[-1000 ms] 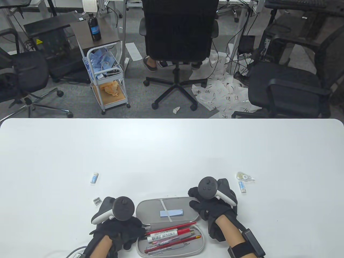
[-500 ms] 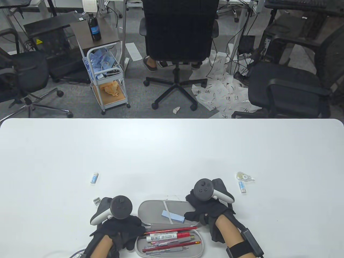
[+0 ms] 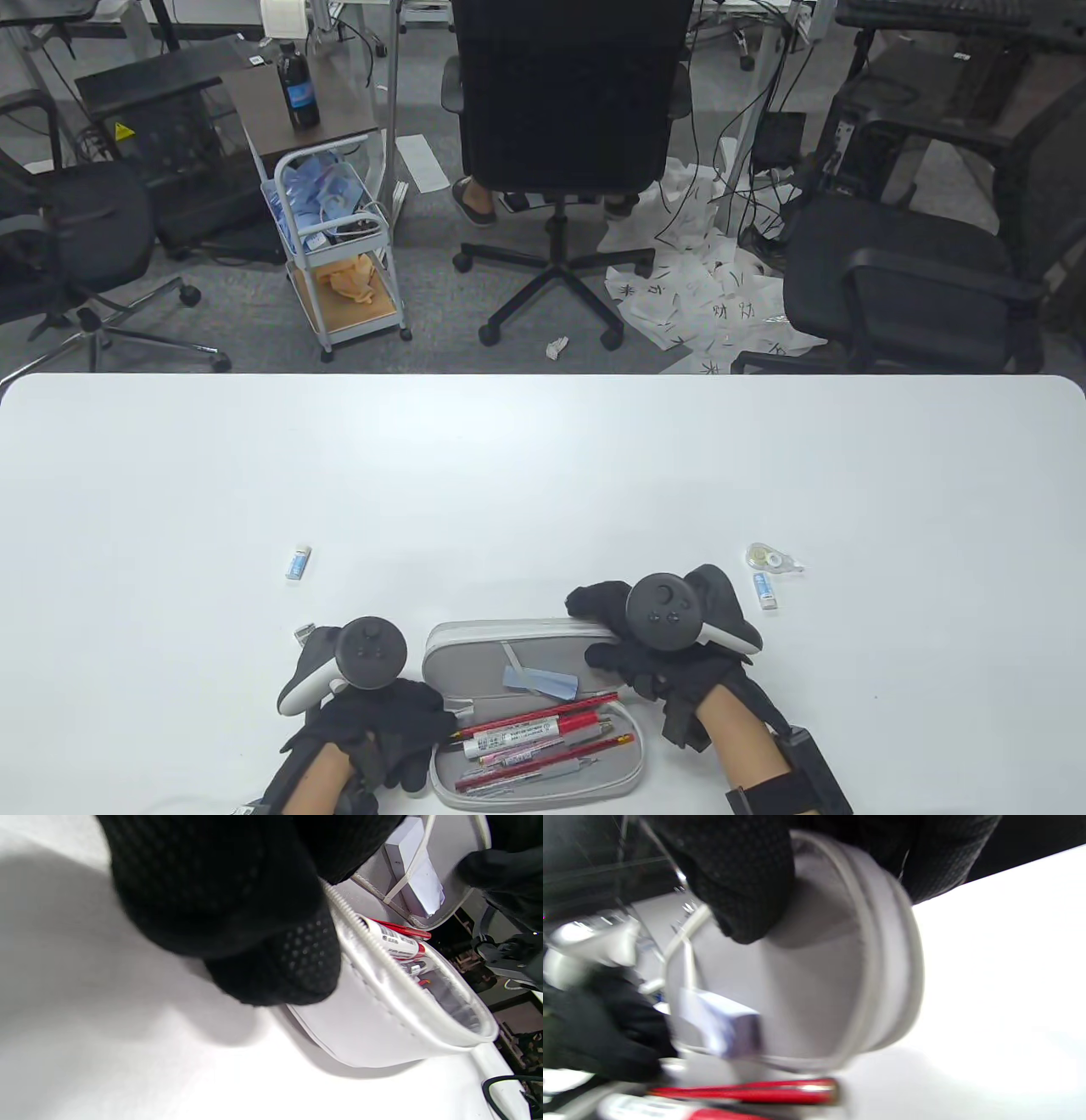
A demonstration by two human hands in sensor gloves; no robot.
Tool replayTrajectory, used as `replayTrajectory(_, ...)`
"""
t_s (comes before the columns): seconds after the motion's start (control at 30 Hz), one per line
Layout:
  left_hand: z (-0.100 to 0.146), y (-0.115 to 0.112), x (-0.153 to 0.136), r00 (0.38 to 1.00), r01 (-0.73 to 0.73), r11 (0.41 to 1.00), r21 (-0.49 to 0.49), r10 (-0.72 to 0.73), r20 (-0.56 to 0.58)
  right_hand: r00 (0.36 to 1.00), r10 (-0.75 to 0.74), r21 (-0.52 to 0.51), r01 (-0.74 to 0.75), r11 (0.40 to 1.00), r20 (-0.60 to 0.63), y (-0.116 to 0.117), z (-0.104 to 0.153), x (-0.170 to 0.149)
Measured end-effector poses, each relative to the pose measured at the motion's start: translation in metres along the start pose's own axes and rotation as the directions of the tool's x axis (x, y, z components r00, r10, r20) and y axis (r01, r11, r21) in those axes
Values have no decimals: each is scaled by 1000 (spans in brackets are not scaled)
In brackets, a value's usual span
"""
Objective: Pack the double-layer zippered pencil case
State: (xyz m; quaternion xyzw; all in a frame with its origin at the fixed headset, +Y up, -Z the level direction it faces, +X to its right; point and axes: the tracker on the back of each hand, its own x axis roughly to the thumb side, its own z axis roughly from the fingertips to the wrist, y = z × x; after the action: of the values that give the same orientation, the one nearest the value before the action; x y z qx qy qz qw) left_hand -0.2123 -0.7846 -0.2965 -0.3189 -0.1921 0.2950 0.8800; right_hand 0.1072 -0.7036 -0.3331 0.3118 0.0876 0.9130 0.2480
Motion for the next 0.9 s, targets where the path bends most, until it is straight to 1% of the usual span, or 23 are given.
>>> replayTrajectory(0.13,1,1,-2,999,-32,999,-11,32,-17,999,-41,61,40,997,14,-3,9,-7)
replayTrajectory(0.17,1,1,-4,999,-44,999,-13,44,-21,997,-78,65,77,995,20,-4,11,-10)
replayTrajectory(0.2,1,1,-5,998,-62,998,-19,61,-21,987,-161,62,159,985,27,-5,13,-12)
replayTrajectory(0.27,0,2,-5,998,-63,998,-26,62,-20,969,-244,57,241,969,44,-7,16,-14)
replayTrajectory(0.33,0,2,-6,998,-65,997,-31,64,-19,967,-250,71,247,966,41,-7,18,-14)
replayTrajectory(0.4,1,2,-8,995,-95,995,-37,94,-19,977,-211,106,207,972,29,-5,18,-13)
replayTrajectory(0.5,5,3,-15,986,-164,985,-62,161,-41,983,-183,198,177,964,13,2,18,-10)
replayTrajectory(0.57,9,3,-17,970,-235,965,-117,224,-94,993,-118,259,115,959,-2,6,19,-3)
replayTrajectory(0.6,10,2,-17,969,-239,959,-151,226,-98,999,-33,296,31,955,4,9,20,3)
replayTrajectory(0.63,11,3,-18,974,-222,960,-170,210,-86,1000,14,308,-18,951,13,12,20,7)
replayTrajectory(0.7,12,6,-19,973,-227,951,-210,214,-84,999,33,349,-38,936,21,18,19,14)
replayTrajectory(0.73,13,7,-19,974,-224,951,-215,212,-78,999,39,359,-46,932,26,22,18,15)
replayTrajectory(0.8,17,14,-14,980,-198,955,-221,190,-58,995,93,345,-102,933,43,23,17,19)
replayTrajectory(0.83,23,22,-8,991,-129,976,-178,120,-61,990,124,323,-138,936,64,24,17,21)
replayTrajectory(0.87,27,27,-4,996,-82,986,-143,77,-42,987,143,317,-158,935,71,27,17,23)
replayTrajectory(0.9,32,34,4,999,-31,996,-82,31,-11,985,154,326,-172,930,80,32,17,23)
